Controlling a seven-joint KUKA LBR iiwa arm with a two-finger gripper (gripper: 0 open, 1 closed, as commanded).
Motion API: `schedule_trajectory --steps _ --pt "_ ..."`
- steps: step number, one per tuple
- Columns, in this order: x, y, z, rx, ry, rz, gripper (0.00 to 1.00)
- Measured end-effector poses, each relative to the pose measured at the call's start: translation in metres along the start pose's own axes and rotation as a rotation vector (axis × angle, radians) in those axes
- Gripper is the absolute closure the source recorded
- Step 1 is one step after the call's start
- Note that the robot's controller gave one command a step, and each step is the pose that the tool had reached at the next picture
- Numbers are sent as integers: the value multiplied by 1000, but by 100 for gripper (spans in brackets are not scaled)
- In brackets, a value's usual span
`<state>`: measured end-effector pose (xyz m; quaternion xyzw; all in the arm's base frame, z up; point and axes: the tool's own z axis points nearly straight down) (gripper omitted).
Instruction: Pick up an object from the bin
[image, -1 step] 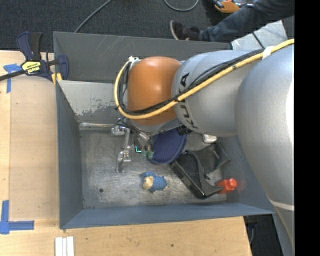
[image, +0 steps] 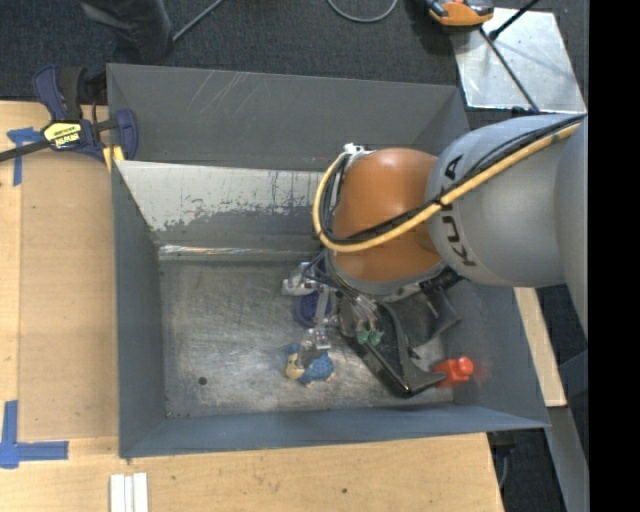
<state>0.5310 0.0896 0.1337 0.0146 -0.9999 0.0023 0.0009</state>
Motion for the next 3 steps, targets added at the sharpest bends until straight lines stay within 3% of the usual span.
schedule_trajectory --steps 1,2,3 --pt "-19 19 59 -5 -6 -94 0" --pt "44 -17 17 -4 -2 130 0" --pt "40 -30 62 -8 -7 117 0"
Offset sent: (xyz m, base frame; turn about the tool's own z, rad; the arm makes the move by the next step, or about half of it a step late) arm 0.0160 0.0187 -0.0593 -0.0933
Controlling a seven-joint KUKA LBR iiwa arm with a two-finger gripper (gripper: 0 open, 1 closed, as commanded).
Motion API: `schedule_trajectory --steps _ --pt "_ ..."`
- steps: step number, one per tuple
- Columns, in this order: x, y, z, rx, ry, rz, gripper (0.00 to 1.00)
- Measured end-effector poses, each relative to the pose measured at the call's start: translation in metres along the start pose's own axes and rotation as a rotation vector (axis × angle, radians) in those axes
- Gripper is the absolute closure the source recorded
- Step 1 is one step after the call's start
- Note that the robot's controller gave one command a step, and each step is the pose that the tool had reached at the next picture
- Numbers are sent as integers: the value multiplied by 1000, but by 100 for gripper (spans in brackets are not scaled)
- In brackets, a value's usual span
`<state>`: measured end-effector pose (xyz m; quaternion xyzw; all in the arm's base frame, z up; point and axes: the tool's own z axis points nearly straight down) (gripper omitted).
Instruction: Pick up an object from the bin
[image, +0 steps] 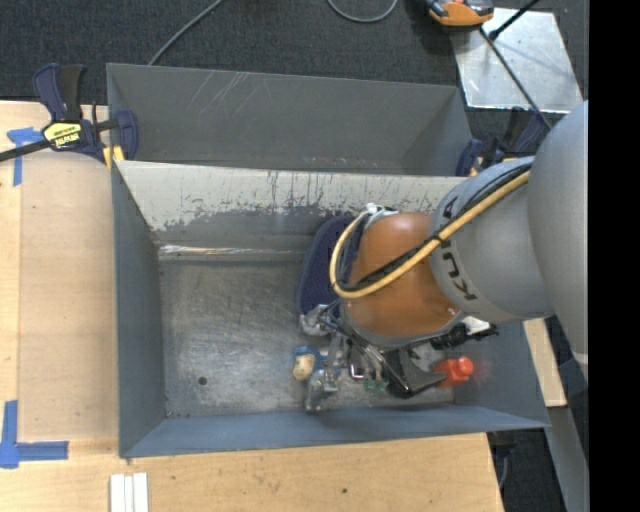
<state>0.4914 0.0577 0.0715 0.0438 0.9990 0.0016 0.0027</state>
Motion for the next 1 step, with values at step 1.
schedule_trajectory --steps 1 --pt "-4 1 -4 -2 -13 2 100"
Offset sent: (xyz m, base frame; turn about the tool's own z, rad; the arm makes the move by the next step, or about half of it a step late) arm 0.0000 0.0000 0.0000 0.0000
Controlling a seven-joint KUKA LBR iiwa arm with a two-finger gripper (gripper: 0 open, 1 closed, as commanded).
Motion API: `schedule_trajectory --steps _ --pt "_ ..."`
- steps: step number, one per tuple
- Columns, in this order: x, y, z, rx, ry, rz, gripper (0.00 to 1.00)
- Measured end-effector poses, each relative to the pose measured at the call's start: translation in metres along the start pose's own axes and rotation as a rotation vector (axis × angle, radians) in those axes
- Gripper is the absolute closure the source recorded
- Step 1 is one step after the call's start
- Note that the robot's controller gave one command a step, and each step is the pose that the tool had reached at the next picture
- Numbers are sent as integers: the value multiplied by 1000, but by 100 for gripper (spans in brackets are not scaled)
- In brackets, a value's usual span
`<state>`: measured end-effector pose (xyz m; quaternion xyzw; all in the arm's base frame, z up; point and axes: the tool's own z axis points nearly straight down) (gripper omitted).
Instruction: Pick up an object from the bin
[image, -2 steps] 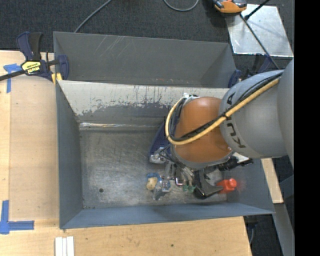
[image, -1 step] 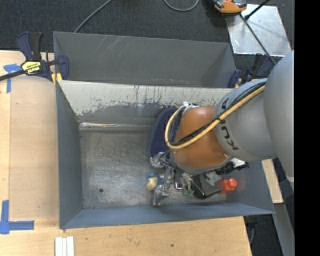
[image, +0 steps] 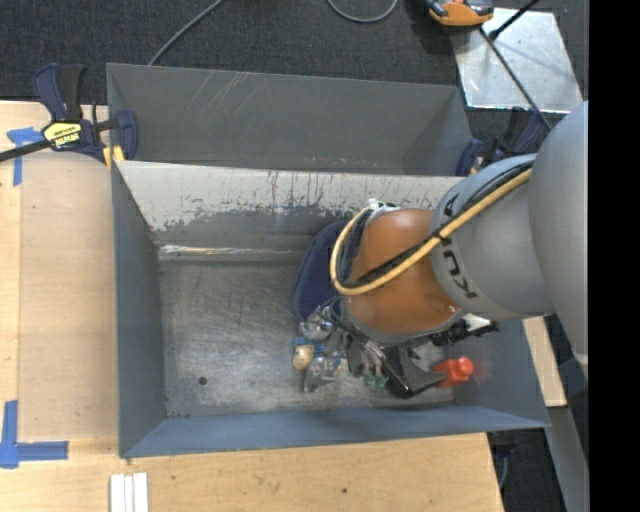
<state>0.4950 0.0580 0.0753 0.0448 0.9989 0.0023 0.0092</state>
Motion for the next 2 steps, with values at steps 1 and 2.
schedule_trajectory --steps 1,2 --pt "-16 -22 -105 5 8 -14 100" --pt "-24 -29 -192 4 6 -40 100"
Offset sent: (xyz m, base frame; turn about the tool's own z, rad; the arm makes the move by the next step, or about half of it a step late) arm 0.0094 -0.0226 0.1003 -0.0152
